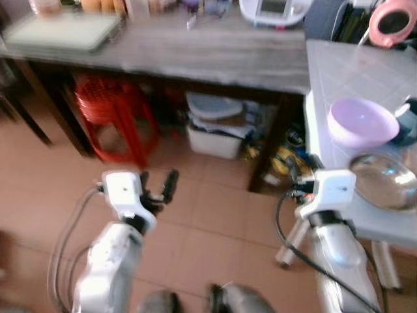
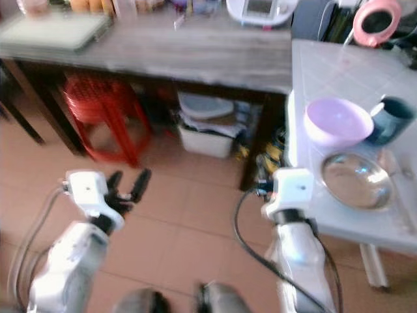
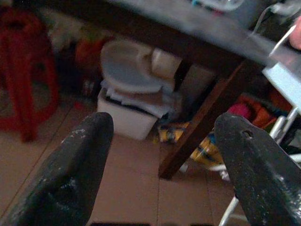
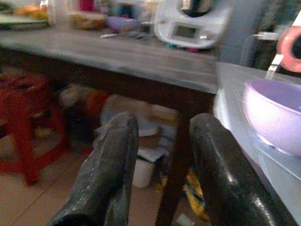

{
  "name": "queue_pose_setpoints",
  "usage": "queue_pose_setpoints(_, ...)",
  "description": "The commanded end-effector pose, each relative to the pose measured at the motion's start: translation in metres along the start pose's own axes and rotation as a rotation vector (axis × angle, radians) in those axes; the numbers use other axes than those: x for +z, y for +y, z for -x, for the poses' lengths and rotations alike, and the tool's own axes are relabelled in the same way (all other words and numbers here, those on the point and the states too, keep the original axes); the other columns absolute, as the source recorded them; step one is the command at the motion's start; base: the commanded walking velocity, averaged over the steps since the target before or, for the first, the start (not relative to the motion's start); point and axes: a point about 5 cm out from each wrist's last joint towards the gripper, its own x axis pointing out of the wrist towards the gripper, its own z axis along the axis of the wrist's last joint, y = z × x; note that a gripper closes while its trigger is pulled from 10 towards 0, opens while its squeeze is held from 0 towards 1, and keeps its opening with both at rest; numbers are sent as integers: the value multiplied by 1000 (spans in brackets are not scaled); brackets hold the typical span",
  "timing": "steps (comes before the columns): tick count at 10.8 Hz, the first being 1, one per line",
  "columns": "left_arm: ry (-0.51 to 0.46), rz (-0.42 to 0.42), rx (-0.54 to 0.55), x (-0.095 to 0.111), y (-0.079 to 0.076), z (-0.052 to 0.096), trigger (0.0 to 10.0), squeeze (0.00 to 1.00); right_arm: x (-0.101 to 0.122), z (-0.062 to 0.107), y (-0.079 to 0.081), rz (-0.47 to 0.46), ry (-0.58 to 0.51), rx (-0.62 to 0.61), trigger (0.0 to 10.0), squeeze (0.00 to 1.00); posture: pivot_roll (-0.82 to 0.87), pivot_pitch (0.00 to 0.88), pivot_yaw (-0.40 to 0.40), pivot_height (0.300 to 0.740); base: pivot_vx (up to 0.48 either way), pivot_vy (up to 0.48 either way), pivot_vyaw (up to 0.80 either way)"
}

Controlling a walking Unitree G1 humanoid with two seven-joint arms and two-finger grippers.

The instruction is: Setting the table

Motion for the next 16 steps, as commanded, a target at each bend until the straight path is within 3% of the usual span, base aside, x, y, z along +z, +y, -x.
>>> queue_pose_setpoints(1, -16, -13, 3, 3, 0, -1, 10000, 0, 3, -2, -3, 21, -14, -7, 10000, 0, -61, 127, -12, 740, 0, -330, 0)
queue_pose_setpoints(3, -46, -68, 31, 8, 1, -2, 10000, 0, 12, -5, 0, 27, -47, 5, 10000, 0, -61, 127, -13, 740, 0, -242, 0)
queue_pose_setpoints(4, -95, -184, 105, 15, 5, -3, 10000, 0, 15, -7, 3, 23, -53, 8, 10000, 0, -61, 128, -16, 740, 0, 0, -669)
queue_pose_setpoints(6, -171, -259, 225, 25, 17, -3, 10000, 0, 11, -6, 3, 15, -42, 8, 10000, 0, -43, 132, -28, 740, 0, 0, -800)
queue_pose_setpoints(9, -209, -273, 176, 27, 7, -4, 10000, 0, 12, -10, 6, 16, -47, 14, 10000, 0, -39, 139, -20, 740, 0, 0, -800)
queue_pose_setpoints(12, -185, -279, 176, 22, 3, -4, 10000, 0, 13, -16, 5, 14, -61, 14, 10000, 20, -29, 157, -7, 740, 0, 0, 0)
queue_pose_setpoints(13, -187, -289, 170, 23, 3, -2, 10000, 0, 15, -18, 2, 5, -71, 8, 10000, 1000, -25, 164, -6, 740, 0, 0, 0)
queue_pose_setpoints(16, -166, -283, 159, 20, 3, 2, 10000, 0, 15, -20, 1, -53, -61, 15, 10000, 1000, -22, 190, -1, 740, 0, 0, 0)
